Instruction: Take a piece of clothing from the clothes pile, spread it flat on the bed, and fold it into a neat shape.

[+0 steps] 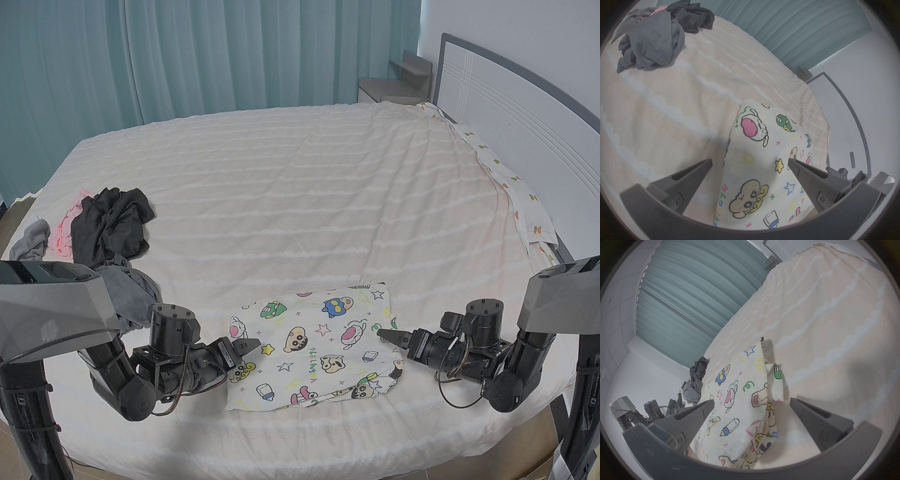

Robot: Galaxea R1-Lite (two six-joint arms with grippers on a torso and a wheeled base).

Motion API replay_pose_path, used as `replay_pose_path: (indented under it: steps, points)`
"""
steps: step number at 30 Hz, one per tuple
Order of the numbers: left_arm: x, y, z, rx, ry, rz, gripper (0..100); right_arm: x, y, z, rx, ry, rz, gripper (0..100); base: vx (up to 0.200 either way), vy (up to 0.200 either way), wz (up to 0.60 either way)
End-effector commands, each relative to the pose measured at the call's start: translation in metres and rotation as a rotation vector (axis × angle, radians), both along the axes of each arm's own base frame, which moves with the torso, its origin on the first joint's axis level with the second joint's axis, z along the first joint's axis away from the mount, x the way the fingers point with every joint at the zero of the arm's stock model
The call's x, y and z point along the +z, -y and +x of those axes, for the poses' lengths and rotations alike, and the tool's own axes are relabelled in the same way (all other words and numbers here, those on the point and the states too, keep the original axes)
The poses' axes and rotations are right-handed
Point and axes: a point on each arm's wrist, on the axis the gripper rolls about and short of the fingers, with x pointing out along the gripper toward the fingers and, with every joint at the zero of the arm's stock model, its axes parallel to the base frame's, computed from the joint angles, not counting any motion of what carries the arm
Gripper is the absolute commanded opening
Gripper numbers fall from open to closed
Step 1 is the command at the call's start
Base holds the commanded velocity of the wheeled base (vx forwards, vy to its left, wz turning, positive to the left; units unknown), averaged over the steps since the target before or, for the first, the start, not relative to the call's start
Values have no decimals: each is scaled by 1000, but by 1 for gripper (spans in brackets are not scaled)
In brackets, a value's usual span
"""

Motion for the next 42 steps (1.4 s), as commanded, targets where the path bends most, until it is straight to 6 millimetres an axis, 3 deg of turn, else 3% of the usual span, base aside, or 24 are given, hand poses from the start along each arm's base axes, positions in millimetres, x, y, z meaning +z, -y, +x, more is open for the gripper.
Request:
replay_pose_path:
  steps: [1,8,24,25,35,42]
  points:
    - [-9,2,4,-1,-21,4,100,-10,-3,7,3,-9,0,100,0,0,0]
    - [-15,7,8,-9,-29,-3,100,-15,-8,14,13,-11,7,100,0,0,0]
    - [-13,16,7,-35,-57,-102,100,-23,-43,1,160,-31,20,100,0,0,0]
    - [-14,17,7,-38,-59,-101,0,-23,-45,1,170,-32,22,0,0,0,0]
    - [-11,17,2,-45,-59,-100,0,-20,-44,-5,172,23,52,0,0,0,0]
    - [5,17,3,-18,-20,-129,0,-19,-42,-9,174,45,62,0,0,0,0]
